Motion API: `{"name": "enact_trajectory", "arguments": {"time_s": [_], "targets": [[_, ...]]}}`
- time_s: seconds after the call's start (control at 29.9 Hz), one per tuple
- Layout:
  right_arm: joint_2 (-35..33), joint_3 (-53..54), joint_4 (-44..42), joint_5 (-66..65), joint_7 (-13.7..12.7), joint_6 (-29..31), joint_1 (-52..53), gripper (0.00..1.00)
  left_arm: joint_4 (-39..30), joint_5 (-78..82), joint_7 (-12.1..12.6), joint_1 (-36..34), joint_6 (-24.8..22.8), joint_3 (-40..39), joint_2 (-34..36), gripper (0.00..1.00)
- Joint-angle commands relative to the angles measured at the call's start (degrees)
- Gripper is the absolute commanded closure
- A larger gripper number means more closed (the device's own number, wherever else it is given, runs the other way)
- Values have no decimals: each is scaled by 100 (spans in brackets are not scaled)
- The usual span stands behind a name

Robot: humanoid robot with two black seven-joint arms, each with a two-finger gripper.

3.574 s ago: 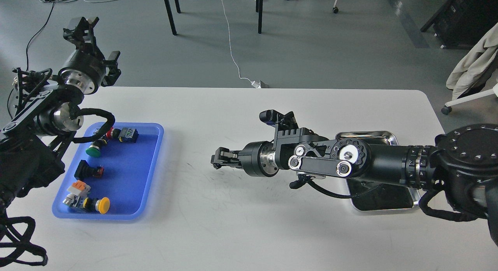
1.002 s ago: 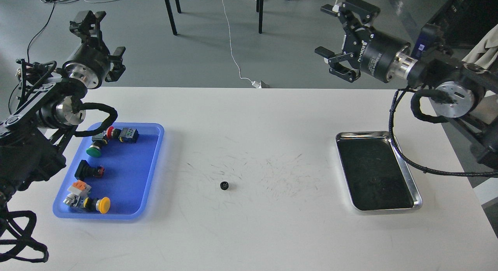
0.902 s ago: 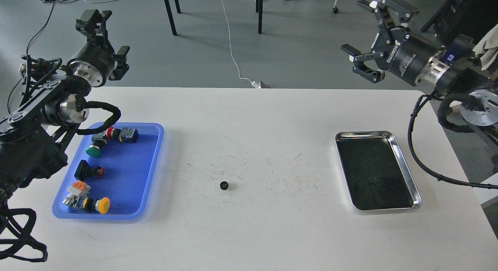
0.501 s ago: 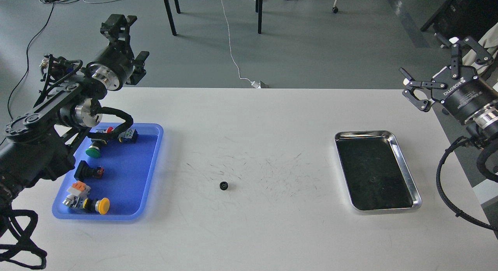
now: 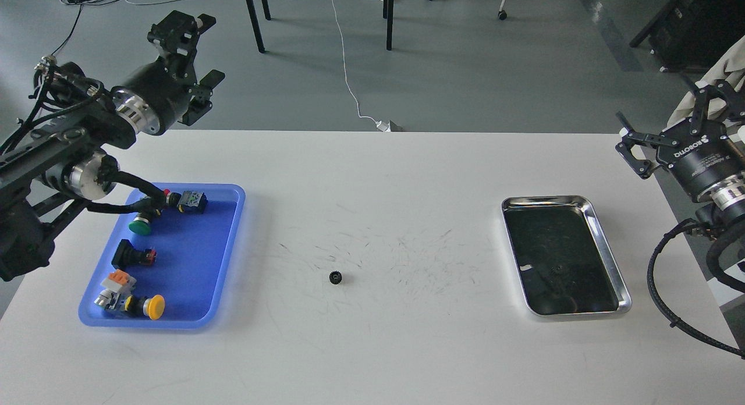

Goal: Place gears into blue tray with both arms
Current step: 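Reach the left gripper to the black part and grasp it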

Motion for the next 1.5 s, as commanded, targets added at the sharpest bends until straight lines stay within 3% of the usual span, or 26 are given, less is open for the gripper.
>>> {"name": "enact_trajectory", "arguments": {"time_s": [0.0, 0.2, 0.37, 0.6, 0.7, 0.8, 0.9, 1.27, 1.47], "targets": [[-242, -78, 318, -121, -47, -1, -99, 5, -150, 0, -18, 17, 12, 42, 191, 2], [-1402, -122, 847, -271, -29, -1, -362, 5, -150, 0, -27, 26, 4, 16, 235, 2], [-1676, -122, 750, -253, 6, -1, -512, 5, -579, 174, -9, 17, 47, 42, 375, 2], [-799, 185, 557, -183, 76, -1, -355, 5, -1433, 1824, 26, 26, 179, 569, 437, 2], [-447, 239, -3, -183, 59, -1, -74, 5, -1766, 3115, 140, 43, 162, 893, 463, 2], [176, 265, -584, -183, 41, -1, 85, 5, -2039, 4486, 123, 61, 171, 1228, 446, 2], [363, 335, -770, -174, 50, -1, 129, 5, -2216, 5621, 132, 174, 179, 1404, 332, 2], [433, 274, -885, -183, 50, -1, 155, 5, -1856, 9577, 369, 965, 188, 1703, -635, 2], [433, 265, -885, -183, 50, -1, 182, 5, -1294, 10258, 386, 1300, 399, 1703, -978, 4]]}}
